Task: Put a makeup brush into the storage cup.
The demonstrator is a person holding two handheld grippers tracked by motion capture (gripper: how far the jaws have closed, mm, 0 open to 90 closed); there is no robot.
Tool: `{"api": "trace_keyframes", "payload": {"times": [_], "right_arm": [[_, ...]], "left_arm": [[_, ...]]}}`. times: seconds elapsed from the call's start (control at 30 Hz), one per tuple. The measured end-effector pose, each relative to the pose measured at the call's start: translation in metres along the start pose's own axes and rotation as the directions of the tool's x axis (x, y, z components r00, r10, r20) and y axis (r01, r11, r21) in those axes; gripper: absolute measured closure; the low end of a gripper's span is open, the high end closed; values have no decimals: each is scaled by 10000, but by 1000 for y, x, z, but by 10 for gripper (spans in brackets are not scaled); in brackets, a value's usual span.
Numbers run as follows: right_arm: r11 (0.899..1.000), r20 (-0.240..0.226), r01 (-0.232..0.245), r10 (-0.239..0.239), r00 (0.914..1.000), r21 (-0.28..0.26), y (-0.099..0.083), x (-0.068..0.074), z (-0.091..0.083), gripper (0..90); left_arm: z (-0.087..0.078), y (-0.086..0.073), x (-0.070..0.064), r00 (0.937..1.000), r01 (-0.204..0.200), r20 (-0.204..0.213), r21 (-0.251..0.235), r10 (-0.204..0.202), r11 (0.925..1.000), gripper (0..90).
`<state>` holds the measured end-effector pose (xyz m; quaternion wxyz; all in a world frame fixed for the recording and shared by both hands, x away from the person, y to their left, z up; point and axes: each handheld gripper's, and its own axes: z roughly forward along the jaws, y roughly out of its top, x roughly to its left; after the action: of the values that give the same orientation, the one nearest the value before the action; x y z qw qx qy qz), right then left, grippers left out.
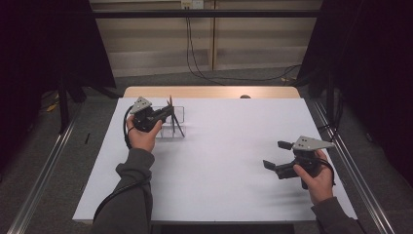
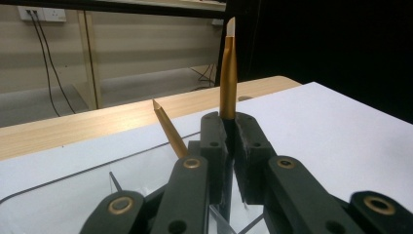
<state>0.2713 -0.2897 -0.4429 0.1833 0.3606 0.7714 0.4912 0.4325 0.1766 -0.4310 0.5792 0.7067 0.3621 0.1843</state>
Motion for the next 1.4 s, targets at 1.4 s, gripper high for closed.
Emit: {"api": "trace_keyframes", "payload": {"times": [1.4], "right_arm": [[10000, 29, 17, -16, 10000, -35, 1, 1, -2, 41]], "left_arm": [[4, -8, -2, 10000, 93, -2, 314, -93, 9995, 831]]}}
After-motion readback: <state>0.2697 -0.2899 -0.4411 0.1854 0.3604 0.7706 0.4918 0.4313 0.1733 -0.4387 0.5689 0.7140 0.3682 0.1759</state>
